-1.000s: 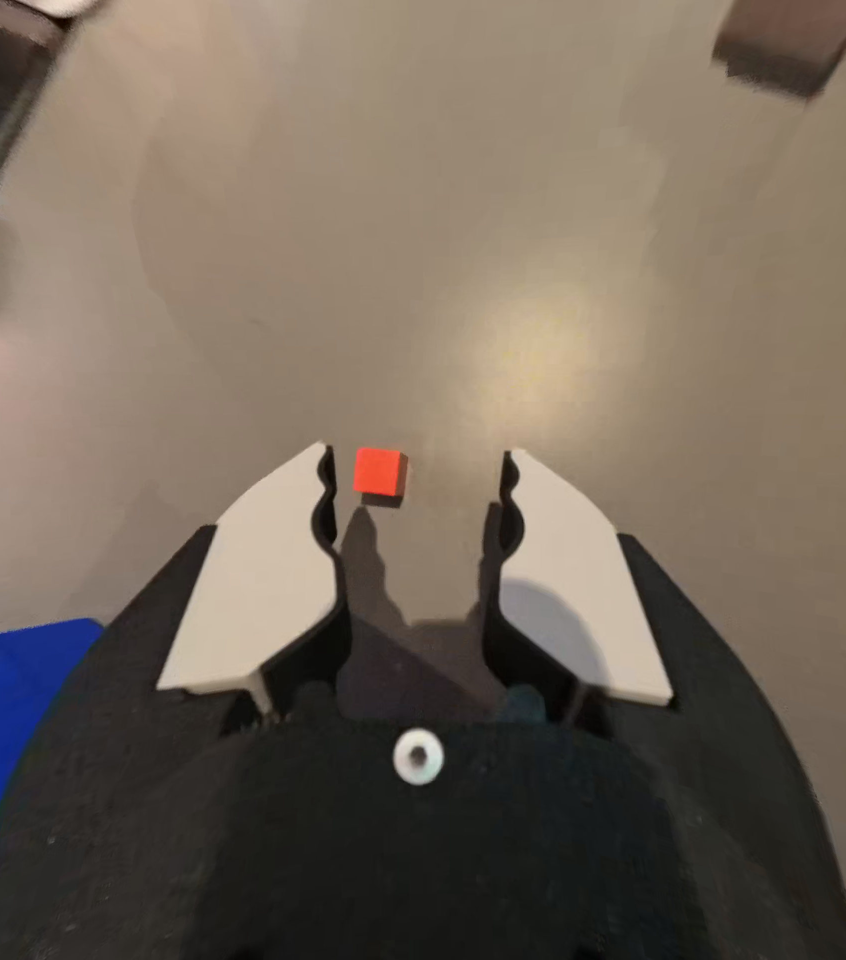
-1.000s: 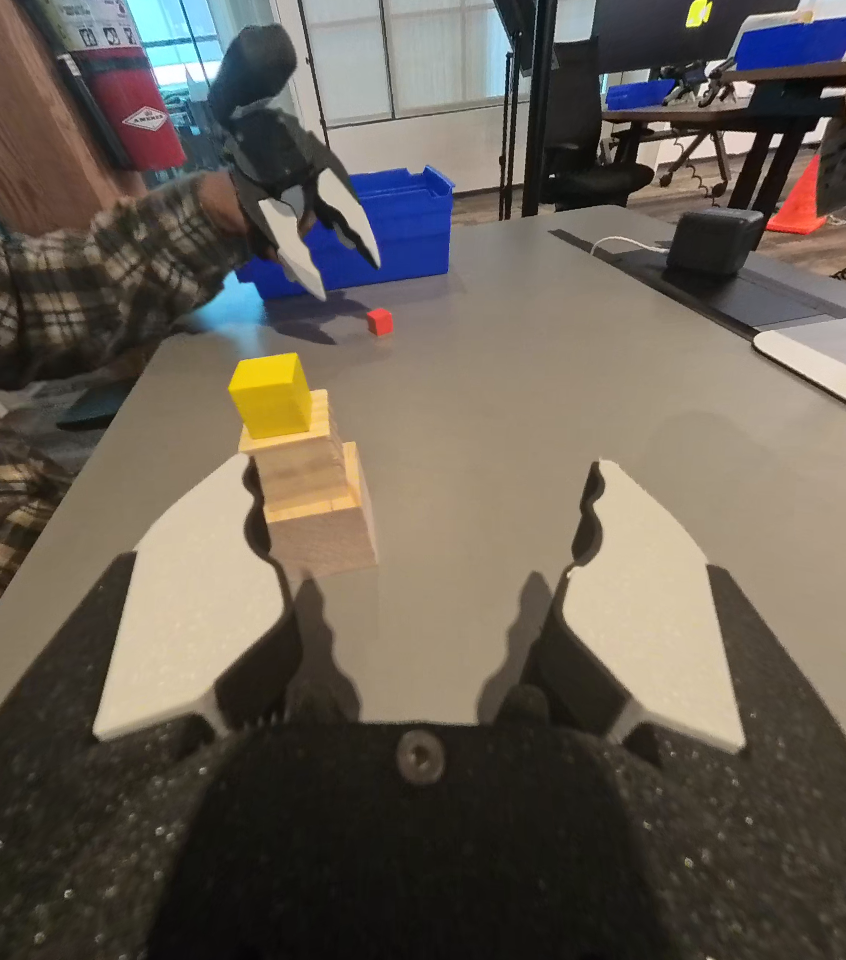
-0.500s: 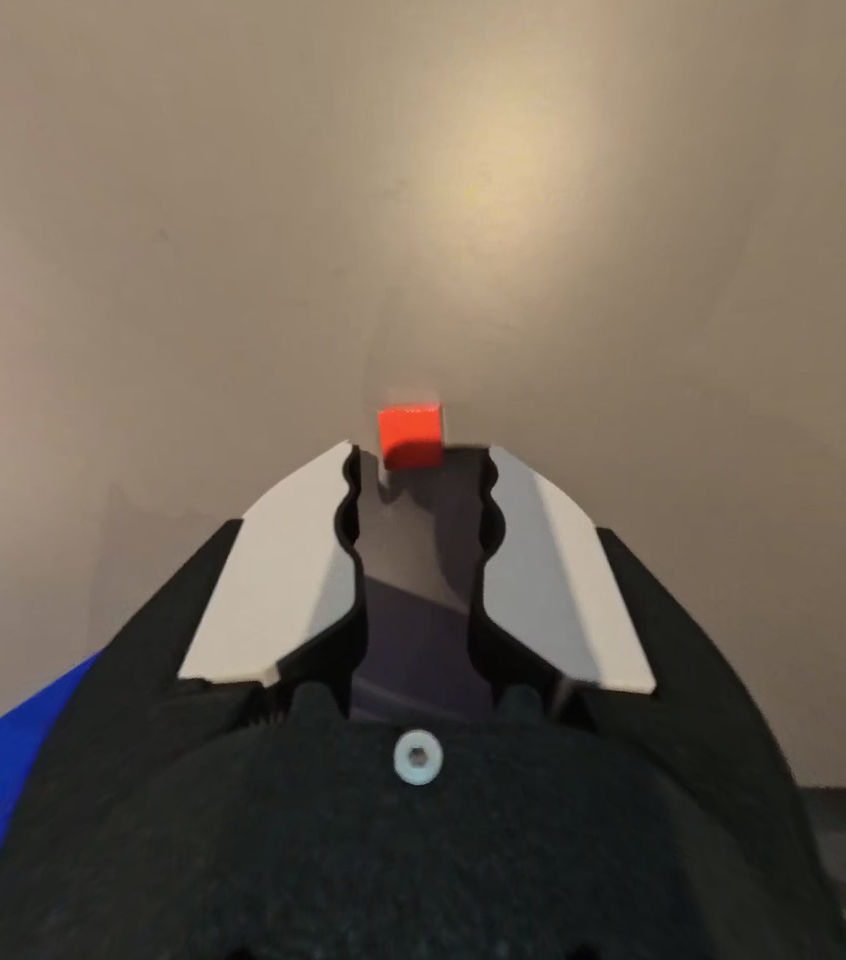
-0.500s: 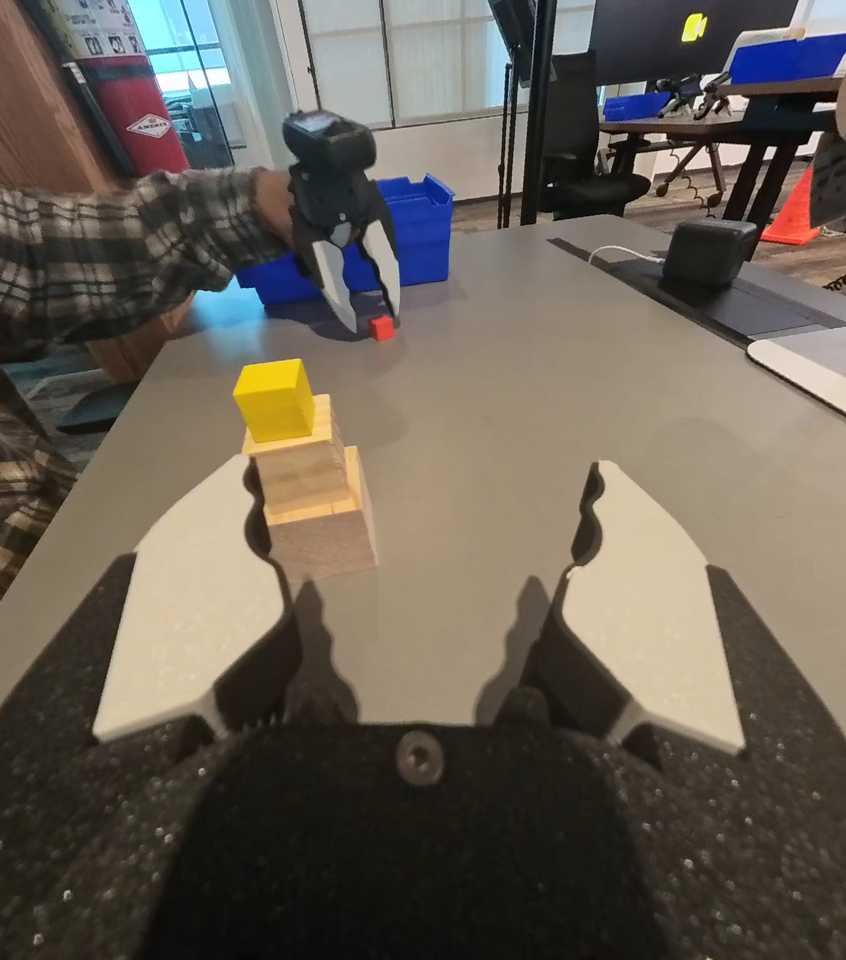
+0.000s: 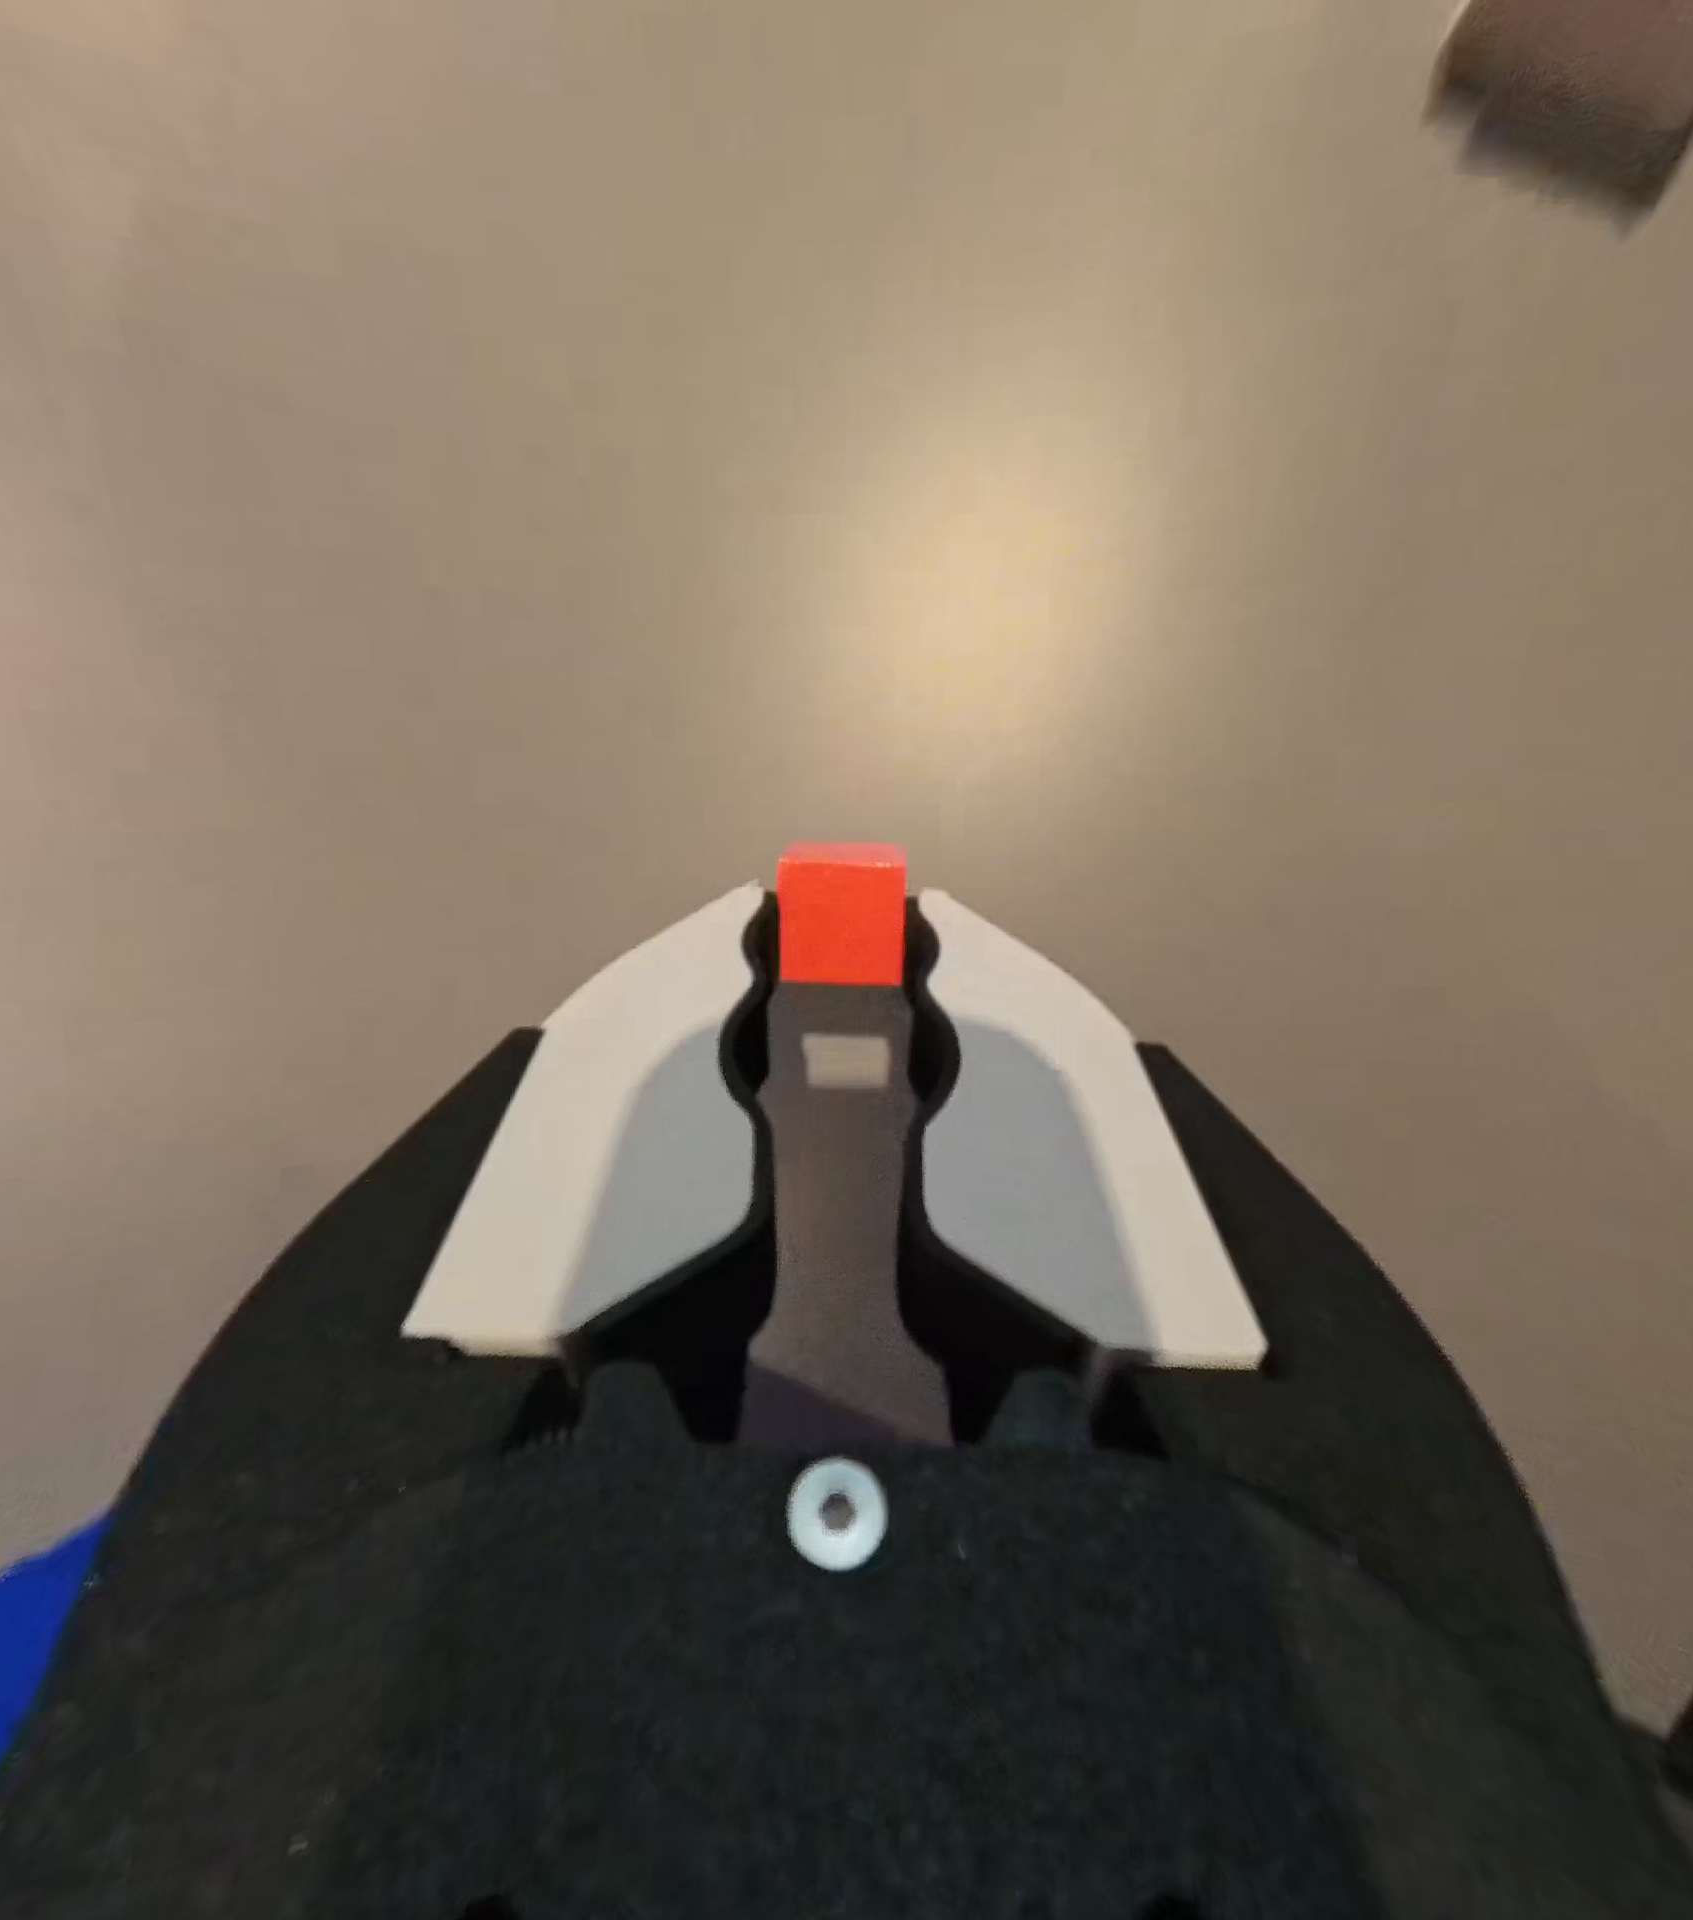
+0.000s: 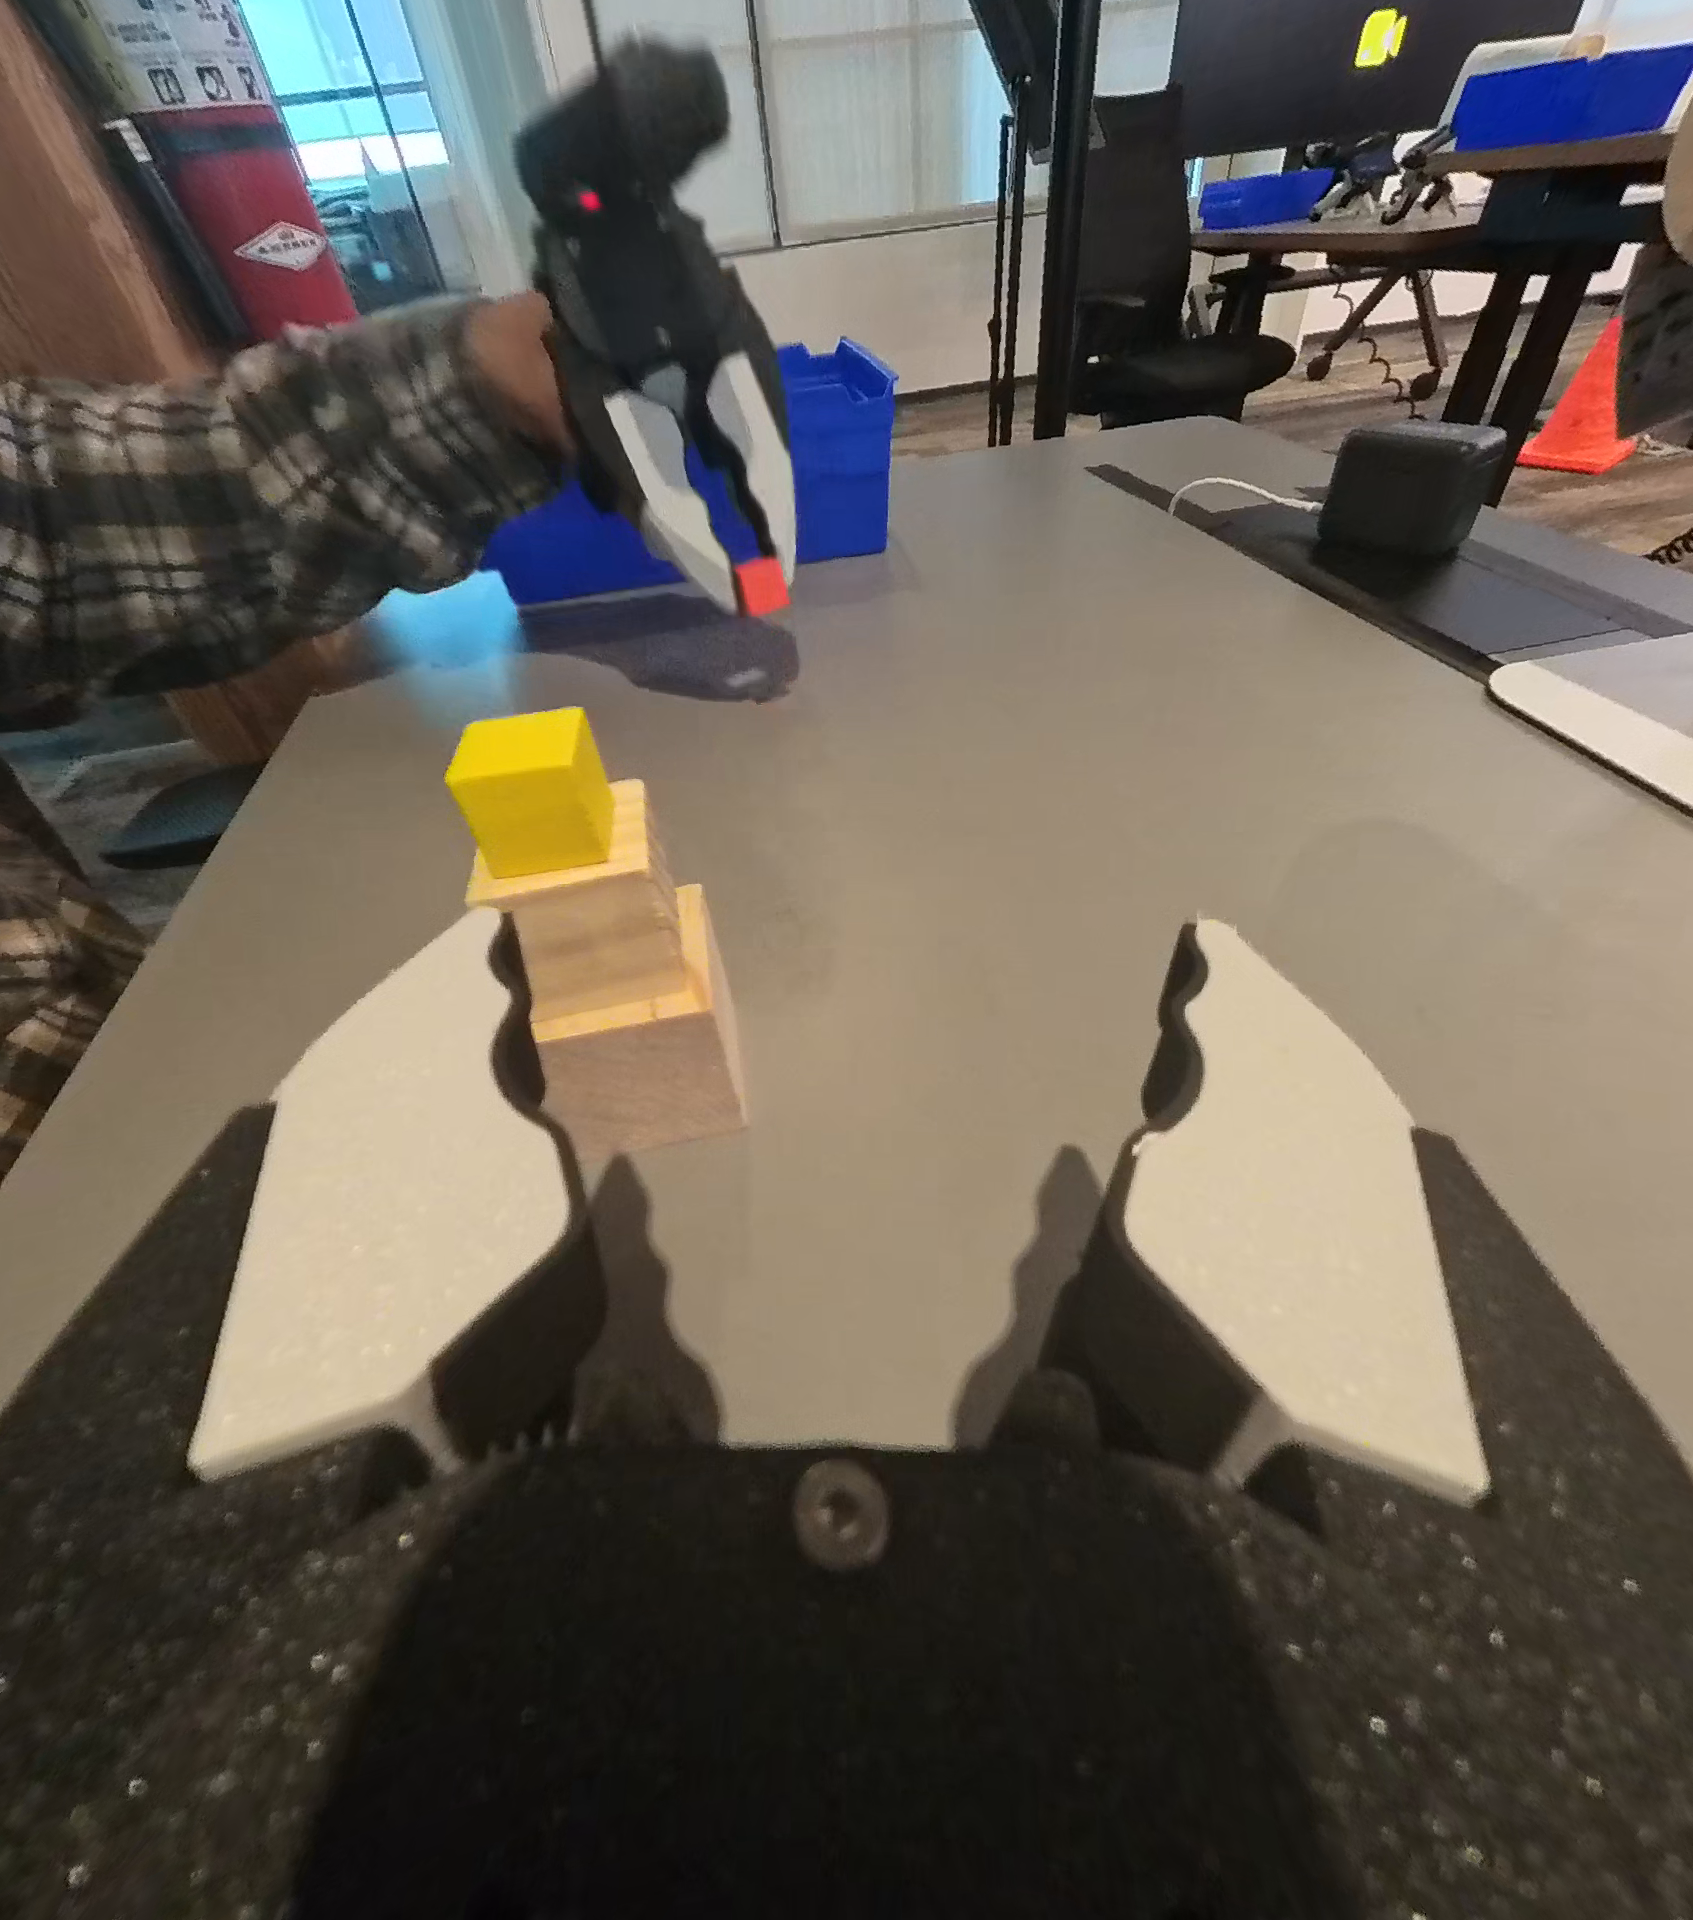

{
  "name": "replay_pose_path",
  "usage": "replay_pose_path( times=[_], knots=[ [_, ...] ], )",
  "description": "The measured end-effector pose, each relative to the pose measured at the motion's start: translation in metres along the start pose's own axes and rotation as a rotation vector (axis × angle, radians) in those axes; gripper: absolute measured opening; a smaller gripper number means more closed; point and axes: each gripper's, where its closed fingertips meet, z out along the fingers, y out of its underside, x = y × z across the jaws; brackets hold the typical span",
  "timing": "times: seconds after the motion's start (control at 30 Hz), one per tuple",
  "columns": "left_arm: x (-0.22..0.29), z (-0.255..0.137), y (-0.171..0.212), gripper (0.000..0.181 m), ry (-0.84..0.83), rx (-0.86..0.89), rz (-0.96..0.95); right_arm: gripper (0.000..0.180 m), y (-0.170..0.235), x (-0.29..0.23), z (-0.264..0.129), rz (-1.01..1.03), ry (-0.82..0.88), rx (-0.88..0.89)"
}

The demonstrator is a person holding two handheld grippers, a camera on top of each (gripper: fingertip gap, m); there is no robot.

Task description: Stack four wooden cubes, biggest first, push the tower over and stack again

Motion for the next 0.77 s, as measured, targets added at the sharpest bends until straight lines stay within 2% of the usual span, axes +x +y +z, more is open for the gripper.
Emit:
replay_pose_path(
  times=[0.03,0.1,0.2,0.33,0.5,0.77],
  knots=[
    [0.007,-0.007,-0.023,0.022,-0.004,0.047,0.014,0.114,0.001,0.0,0.0,0.001,-0.001,-0.003],
    [0.028,-0.018,-0.07,0.022,0.015,0.106,0.045,0.114,0.003,0.0,0.001,0.007,-0.003,-0.008],
    [0.064,-0.026,-0.128,0.022,0.039,0.103,0.135,0.113,0.005,0.001,0.002,0.014,-0.005,-0.016],
    [0.109,-0.022,-0.18,0.022,0.086,0.034,0.256,0.113,0.004,0.0,0.001,0.01,-0.005,-0.015],
    [0.132,-0.003,-0.204,0.022,0.139,-0.044,0.29,0.113,0.001,-0.002,0.0,0.001,-0.011,-0.008],
    [0.14,0.018,-0.199,0.022,0.171,-0.125,0.322,0.113,-0.004,-0.006,0.0,-0.013,-0.019,0.0]
  ],
)
